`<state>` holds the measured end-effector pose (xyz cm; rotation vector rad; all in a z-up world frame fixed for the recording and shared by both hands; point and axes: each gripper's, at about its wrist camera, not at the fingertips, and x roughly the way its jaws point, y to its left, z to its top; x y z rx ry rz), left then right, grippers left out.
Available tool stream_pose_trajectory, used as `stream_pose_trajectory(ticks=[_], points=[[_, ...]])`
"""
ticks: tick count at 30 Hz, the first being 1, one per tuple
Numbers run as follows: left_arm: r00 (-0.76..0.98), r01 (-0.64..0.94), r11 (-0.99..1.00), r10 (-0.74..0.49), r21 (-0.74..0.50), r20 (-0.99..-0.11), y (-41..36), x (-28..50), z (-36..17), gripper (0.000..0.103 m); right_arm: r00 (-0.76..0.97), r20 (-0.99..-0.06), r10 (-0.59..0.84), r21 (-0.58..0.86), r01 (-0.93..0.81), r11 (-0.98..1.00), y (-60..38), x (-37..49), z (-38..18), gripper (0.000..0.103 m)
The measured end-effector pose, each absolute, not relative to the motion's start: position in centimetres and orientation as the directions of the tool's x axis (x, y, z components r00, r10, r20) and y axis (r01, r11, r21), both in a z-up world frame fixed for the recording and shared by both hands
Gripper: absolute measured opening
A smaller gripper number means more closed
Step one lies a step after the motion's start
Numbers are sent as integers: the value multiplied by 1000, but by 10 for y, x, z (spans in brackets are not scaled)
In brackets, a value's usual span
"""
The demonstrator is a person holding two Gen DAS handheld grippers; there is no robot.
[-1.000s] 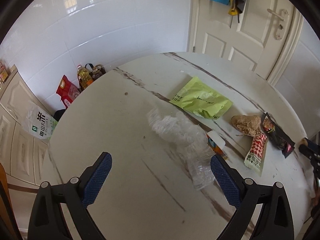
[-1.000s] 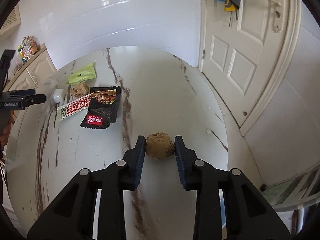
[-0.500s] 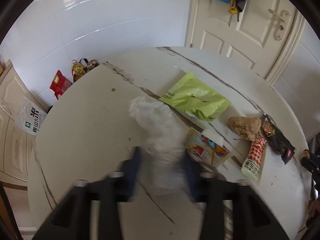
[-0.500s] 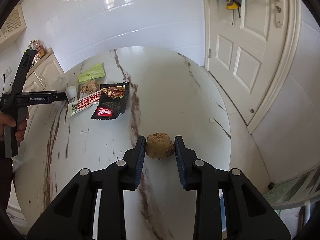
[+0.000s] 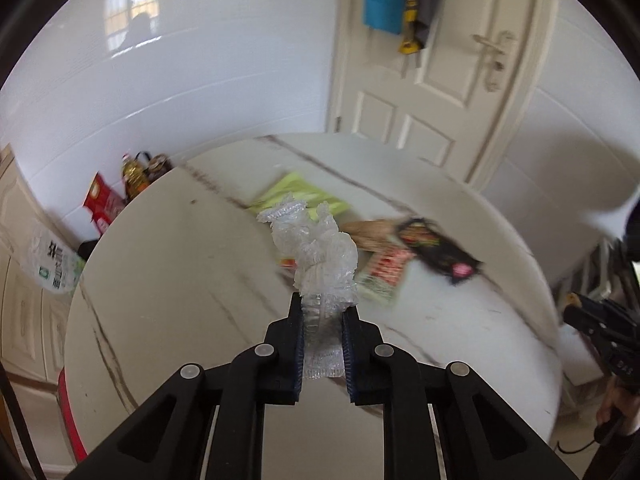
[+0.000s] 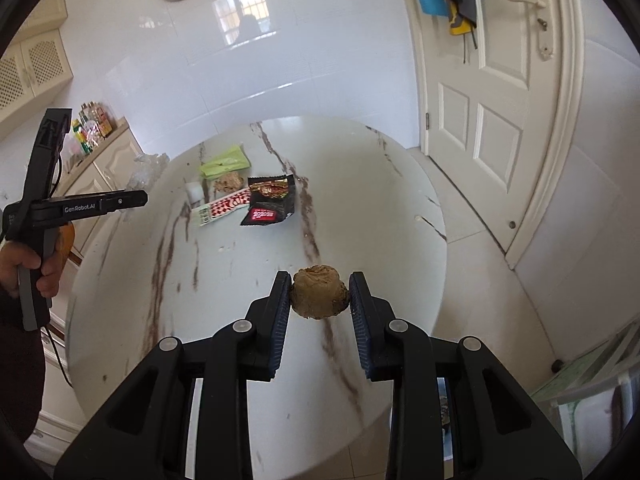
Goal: Collect trash
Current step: 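Grasp the brown lump with the right tool while the left tool grasps the clear plastic bag, then carry the brown lump and plastic bag to the blue bucket and open both tools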
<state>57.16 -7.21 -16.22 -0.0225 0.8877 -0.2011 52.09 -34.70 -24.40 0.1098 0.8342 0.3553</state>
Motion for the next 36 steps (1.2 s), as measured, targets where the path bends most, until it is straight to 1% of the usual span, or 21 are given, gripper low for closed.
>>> stream_pose_trajectory(ticks=[3,11,16,19,25,27,28,29,30,33,36], points=[[611,247,965,-223,-84,-759,-107,547,-152,13,637,-684,354,243,-259,935,-358,498,-234,28],[560,434,896,-347,-90,-753,-211,499,-137,13,696,-642,321,263,-194,945,-407,431,-216,28],[489,548,830,-416,-101,-766,-283,482,-141,13,722,-634,277,282,-118,952,-450,400,-219,28],[449,594,798,-437,-105,-779,-319,483,-148,13,729,-635,256,306,-67,950,-477,389,-228,28],[393,645,761,-416,-77,-820,-386,495,-174,13,738,-630,242,380,21,925,-524,387,-254,28],[386,652,757,-393,-55,-834,-403,504,-184,13,737,-629,247,401,36,915,-535,391,-264,30],[378,653,755,-386,-53,-842,-411,508,-189,13,739,-627,247,413,47,910,-540,393,-268,34],[371,654,755,-379,-52,-848,-417,514,-194,13,733,-636,242,420,66,905,-547,395,-275,40],[366,652,756,-369,-48,-854,-422,520,-201,13,729,-642,237,421,77,904,-552,397,-279,42],[349,643,765,-337,-39,-874,-438,536,-218,13,720,-654,231,430,103,897,-565,396,-293,44],[341,637,771,-305,-20,-889,-459,548,-236,14,712,-667,221,431,126,894,-574,394,-303,49]])
